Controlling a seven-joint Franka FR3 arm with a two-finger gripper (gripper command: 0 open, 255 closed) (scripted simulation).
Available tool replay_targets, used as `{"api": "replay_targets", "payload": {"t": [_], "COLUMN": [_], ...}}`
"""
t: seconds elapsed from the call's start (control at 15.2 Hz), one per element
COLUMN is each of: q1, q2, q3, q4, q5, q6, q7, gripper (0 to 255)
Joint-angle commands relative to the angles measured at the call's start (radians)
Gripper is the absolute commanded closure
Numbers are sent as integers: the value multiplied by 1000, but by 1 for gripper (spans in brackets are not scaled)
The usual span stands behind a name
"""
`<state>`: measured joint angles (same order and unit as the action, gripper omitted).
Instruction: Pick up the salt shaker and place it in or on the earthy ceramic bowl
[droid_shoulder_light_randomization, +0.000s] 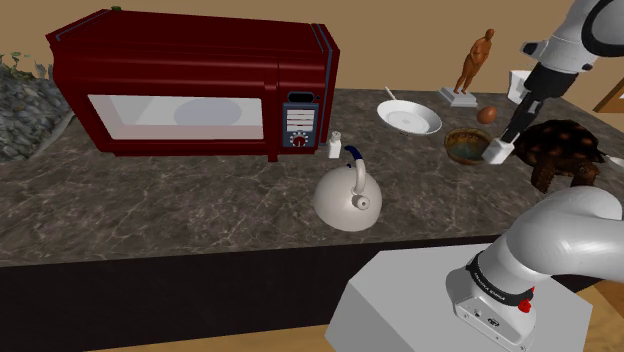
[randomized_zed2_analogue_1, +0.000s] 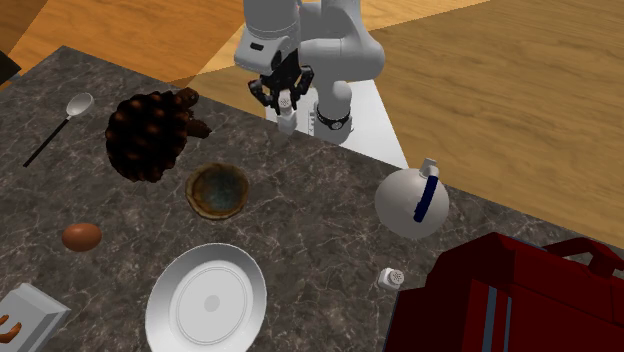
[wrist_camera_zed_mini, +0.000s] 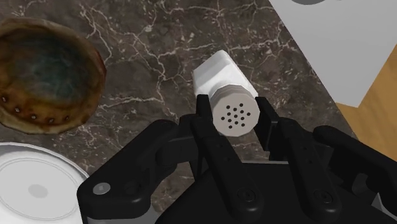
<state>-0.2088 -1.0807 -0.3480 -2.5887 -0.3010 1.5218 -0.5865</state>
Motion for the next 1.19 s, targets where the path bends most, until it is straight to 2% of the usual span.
{"api": "replay_targets", "payload": {"t": [0.0,0.33,0.59,0.86,1.12], "q1": [3,37,77,126,182], "q2": [6,189,334,485,650], "q3": [6,-102,-191,-286,-398], "q4": [19,162,292,438,599], "q5": [6,-41,-53,-37,13], "q6": [-13,50,85,110,123], "q7": [1,-73,-138,-215,-310], "gripper": [255,255,255,255,255]}}
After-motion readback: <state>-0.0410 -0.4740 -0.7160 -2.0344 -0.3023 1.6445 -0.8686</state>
